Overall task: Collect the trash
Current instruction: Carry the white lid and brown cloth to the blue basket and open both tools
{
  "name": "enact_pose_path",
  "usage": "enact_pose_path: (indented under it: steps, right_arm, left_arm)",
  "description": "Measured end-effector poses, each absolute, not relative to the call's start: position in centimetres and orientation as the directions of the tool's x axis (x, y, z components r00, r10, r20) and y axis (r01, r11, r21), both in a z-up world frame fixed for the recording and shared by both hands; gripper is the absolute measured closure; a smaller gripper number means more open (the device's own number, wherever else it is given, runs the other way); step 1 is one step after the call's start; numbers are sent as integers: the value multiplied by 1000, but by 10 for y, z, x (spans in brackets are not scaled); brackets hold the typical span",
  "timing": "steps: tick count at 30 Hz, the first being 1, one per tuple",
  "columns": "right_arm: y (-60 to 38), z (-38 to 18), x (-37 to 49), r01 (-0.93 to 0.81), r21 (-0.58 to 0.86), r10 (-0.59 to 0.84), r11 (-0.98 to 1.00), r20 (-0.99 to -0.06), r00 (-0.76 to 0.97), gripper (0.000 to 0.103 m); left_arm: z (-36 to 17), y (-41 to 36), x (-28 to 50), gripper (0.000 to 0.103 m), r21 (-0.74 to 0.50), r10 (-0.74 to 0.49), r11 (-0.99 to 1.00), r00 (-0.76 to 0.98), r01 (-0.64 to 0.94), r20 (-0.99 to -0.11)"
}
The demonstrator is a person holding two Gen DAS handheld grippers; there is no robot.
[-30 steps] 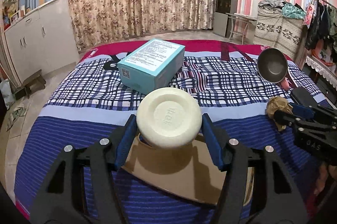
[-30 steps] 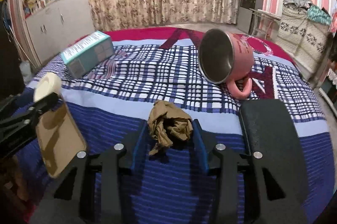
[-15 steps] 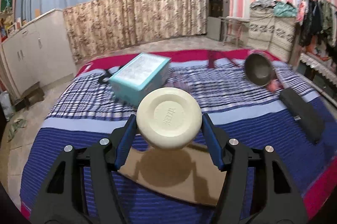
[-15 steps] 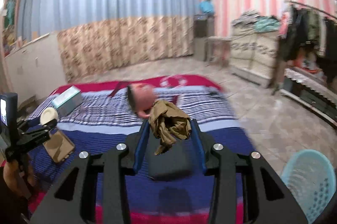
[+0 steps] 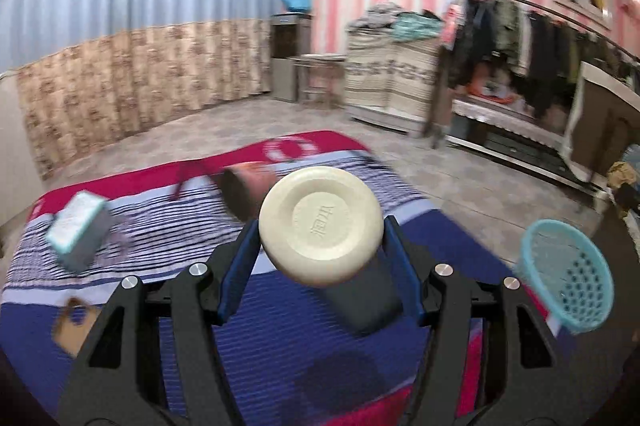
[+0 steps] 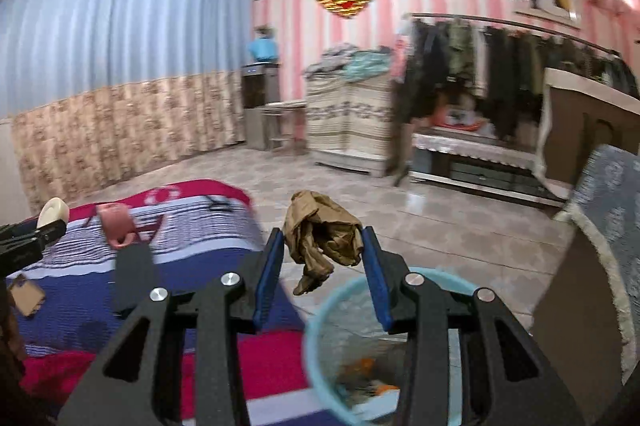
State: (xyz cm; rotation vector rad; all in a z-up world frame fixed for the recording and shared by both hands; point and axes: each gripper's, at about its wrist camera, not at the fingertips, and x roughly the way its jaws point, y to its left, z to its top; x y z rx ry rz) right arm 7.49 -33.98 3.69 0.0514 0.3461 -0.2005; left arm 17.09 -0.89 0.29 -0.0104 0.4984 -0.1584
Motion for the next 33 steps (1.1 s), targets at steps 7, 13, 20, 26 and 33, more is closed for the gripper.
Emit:
enact_pose_path:
  steps: [7,13,20,26,33]
  right_arm:
    - [-399,35,67,353,41,-319,935,-338,886,61]
    - [-434,26,62,413,75,-367,908,-338,867,61]
    - [-468,14,56,474,98,-415,875,-352,839,61]
    - [-492,-2,48,509,142,-425,849,-389,817,61]
    - [-506,-21,51,517,194,-400,834,-433,808,61]
  left_arm:
    - [19,-103,181,42,-66,-276,959,855,276,-439]
    - [32,-168,180,42,-66,-360,928,839,367,-407]
    - [13,-248,183,42,-89,-434,894,796,440,-421]
    - [-31,-293,176,42,-26,-460,859,748,512,-478]
    - [-62,-322,188,42,17,-455,837,712,547,-535]
